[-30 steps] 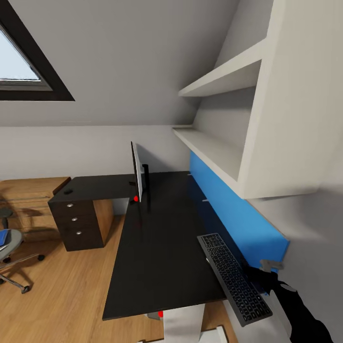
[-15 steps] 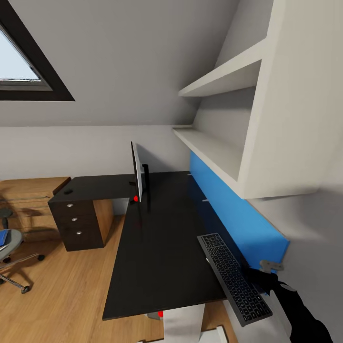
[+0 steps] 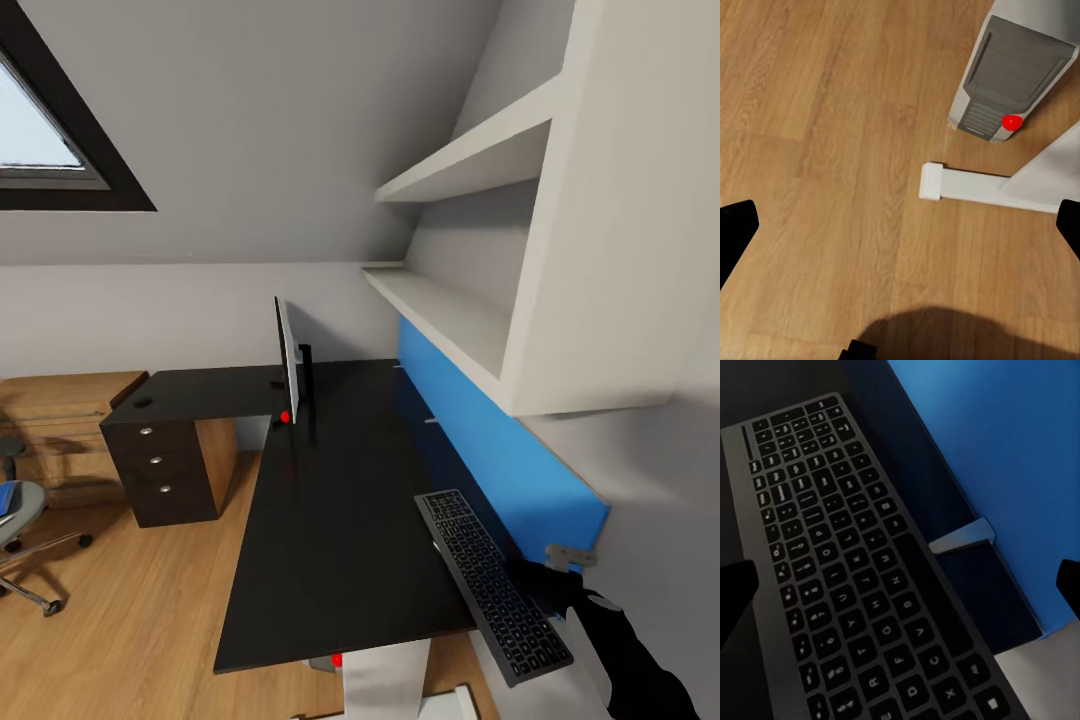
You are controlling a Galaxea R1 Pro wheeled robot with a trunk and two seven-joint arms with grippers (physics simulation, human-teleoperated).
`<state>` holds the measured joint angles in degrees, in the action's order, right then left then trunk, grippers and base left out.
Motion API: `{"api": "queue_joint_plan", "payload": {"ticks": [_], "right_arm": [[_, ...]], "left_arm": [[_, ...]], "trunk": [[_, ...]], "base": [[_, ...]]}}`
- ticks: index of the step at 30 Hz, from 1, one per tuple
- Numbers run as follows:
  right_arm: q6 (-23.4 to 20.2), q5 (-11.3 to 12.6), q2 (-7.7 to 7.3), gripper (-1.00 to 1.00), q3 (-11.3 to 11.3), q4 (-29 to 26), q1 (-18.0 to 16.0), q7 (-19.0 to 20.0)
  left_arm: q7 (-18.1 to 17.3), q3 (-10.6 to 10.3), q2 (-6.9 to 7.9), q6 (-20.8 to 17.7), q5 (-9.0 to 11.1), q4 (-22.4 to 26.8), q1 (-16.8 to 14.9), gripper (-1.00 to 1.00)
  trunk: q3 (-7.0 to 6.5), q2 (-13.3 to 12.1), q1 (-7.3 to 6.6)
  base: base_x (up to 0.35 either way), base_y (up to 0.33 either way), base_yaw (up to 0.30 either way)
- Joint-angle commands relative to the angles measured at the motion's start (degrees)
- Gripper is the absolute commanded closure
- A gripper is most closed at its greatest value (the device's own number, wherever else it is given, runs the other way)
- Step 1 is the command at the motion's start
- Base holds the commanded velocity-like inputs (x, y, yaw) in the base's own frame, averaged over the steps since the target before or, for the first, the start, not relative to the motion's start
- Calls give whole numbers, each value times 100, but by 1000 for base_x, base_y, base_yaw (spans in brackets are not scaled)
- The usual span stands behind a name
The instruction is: In the bedroom, organize the workspace by keeping the computer under the desk, ensuring the monitor is on the desk, placing the keyboard on the desk next to the monitor, placing the mouse on the desk next to the keyboard, moving the folder from the swivel chair onto the desk next to the mouse, stacking the notebook on top of the folder with the pen on top of the notebook, and positioning the swivel chair next to the desk.
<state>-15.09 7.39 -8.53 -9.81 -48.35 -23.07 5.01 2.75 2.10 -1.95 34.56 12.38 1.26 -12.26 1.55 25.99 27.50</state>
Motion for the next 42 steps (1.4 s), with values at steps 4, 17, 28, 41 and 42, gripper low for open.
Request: {"api": "queue_joint_plan", "payload": {"ticks": [4,17,28,41,42], "right_arm": [[37,50,1,-100,-16,-8,-4,21],[463,52,9,-100,-22,0,-4,21],[684,52,4,-100,-29,9,-4,26],[938,52,2,-100,-23,115,-4,45],[946,52,1,-100,-22,118,-4,46]], "left_arm": [[24,18,-5,16,-26,-3,-5,-100],[24,18,-7,16,-26,-3,-5,-100],[24,18,-8,16,-26,-3,-5,-100],[24,18,-7,16,-26,-3,-5,-100],[24,18,-7,16,-26,-3,-5,-100]], "trunk": [[85,175,92],[319,696,377],[516,1137,619],[750,1659,904],[768,1699,926]], "base": [[0,0,0],[0,0,0],[0,0,0],[0,0,0],[0,0,0]]}}
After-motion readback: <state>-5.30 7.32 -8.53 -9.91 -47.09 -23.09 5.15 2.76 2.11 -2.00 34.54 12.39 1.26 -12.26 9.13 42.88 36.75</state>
